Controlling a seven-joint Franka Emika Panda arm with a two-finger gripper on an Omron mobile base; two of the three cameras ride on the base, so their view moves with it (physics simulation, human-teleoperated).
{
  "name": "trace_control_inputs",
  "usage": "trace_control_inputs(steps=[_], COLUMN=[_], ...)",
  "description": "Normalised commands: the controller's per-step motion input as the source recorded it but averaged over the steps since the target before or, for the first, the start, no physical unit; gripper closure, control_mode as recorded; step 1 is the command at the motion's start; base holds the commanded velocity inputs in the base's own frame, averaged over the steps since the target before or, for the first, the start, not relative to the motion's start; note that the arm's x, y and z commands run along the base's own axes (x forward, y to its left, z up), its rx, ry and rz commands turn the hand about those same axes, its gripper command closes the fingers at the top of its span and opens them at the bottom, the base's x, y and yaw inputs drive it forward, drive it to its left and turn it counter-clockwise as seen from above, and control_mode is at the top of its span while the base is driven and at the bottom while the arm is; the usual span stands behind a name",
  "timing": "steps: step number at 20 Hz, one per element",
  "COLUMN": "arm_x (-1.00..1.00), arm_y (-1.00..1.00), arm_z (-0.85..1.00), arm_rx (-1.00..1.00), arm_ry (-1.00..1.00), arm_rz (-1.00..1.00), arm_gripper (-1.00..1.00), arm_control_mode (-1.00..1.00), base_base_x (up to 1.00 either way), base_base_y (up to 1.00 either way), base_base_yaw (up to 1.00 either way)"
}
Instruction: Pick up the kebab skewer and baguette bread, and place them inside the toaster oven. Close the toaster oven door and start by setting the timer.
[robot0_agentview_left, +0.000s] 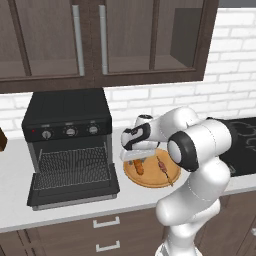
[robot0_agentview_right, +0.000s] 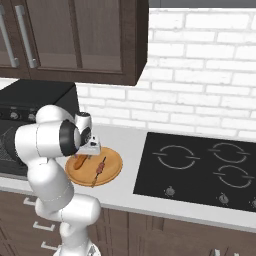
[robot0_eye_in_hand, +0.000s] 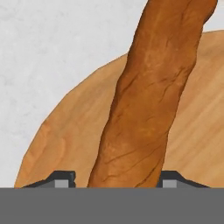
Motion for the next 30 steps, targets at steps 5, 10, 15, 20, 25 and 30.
trace_control_inputs(steps=[5,10,15,20,25,30], arm_x=[-0.17,-0.50,-0.76,-0.69,-0.85,-0.62], arm_y=[-0.13,-0.11,-0.04,0.00,0.03,0.38], arm_z=[0.22,0.87,0.81,0.74,0.45,0.27], arm_rx=[0.01,0.06,0.07,0.10,0.06,0.02], arm_ry=[-0.02,-0.01,0.00,0.00,0.00,0.00], arm_rz=[-0.05,-0.08,-0.14,-0.23,-0.28,-0.36], arm_gripper=[1.00,1.00,1.00,1.00,1.00,1.00], arm_control_mode=[-1.00,-1.00,-1.00,-1.00,-1.00,-1.00], base_base_x=[0.00,0.00,0.00,0.00,0.00,0.00], base_base_y=[0.00,0.00,0.00,0.00,0.00,0.00], base_base_yaw=[0.00,0.00,0.00,0.00,0.00,0.00])
